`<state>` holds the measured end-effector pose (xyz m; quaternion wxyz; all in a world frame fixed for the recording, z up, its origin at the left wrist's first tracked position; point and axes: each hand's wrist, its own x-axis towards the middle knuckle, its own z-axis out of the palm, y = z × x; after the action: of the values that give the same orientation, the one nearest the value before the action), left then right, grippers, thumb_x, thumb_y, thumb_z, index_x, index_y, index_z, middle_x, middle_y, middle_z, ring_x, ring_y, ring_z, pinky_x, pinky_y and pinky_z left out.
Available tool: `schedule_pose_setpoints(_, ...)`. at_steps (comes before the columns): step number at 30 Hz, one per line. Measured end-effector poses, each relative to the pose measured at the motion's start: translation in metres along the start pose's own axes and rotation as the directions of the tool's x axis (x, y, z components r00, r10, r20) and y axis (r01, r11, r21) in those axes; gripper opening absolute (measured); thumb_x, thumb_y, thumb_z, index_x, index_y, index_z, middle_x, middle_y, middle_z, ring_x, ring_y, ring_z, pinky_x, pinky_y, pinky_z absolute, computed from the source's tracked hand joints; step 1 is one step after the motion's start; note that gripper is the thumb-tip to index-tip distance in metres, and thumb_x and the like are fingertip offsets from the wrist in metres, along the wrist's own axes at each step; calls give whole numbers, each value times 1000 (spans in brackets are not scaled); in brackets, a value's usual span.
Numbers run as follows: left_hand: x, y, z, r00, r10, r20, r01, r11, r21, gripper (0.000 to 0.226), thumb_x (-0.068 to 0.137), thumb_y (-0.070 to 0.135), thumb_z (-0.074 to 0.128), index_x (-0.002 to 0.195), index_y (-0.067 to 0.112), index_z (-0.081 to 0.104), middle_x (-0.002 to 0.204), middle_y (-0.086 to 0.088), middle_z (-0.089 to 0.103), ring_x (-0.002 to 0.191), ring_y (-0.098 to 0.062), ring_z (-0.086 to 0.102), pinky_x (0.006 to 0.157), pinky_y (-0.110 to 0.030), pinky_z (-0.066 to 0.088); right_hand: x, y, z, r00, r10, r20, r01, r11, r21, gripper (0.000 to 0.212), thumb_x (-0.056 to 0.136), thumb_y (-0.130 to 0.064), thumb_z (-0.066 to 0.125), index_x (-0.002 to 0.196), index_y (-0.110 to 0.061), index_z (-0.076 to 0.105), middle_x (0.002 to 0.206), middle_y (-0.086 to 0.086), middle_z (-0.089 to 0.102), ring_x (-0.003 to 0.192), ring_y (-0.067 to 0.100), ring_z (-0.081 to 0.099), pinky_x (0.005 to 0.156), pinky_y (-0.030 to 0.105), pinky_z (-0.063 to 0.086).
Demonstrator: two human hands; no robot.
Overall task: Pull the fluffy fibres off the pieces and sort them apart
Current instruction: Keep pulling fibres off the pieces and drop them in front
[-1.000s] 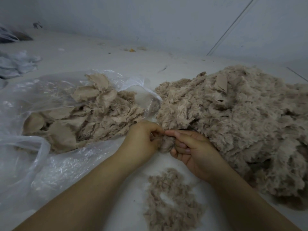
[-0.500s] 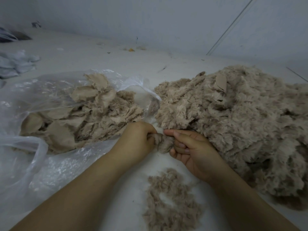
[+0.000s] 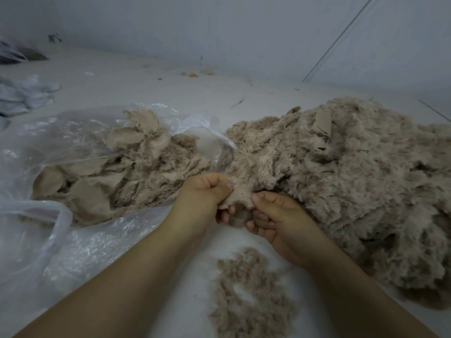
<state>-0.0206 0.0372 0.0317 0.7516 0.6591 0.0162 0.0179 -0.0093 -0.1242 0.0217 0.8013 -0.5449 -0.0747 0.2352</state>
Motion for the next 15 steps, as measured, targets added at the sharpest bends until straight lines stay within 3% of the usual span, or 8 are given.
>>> schedule_pose_setpoints(3,0,-2,-1,1000,4,-21,-4,1000,-22,33,98,11,53,69,8,68,50,-12,54,40,-20,42,39,-22,34,2,0,-1,999,15,-40,-11,997,79,24,84,-26,59,64,-15,69,50,-4,34,41,4,32,58,22,50)
schedule_pose_setpoints(10,1,0,-4,987,23,-159,-30,999,-43,37,98,12,52,65,8,67,46,-10,49,37,-17,37,39,-22,31,2,-2,-1,992,43,-122,-23,986,164,25,79,-30,61,65,-9,57,48,-3,33,37,5,27,54,23,50)
schedule_pose_setpoints(13,-2,1,-2,995,47,-85,-42,997,57,29,96,14,58,73,2,69,46,-9,49,37,-15,40,38,-20,32,2,-1,0,994,17,-110,-2,991,134,20,77,-29,63,65,-14,68,47,-5,35,37,3,30,55,21,47)
schedule_pose_setpoints(15,-6,0,5,1000,22,-12,-20,994,104,29,94,17,61,67,7,69,47,-11,50,37,-15,41,36,-20,33,1,0,-1,998,0,-64,7,993,120,19,77,-28,63,81,-13,76,48,-5,46,40,2,42,54,19,47)
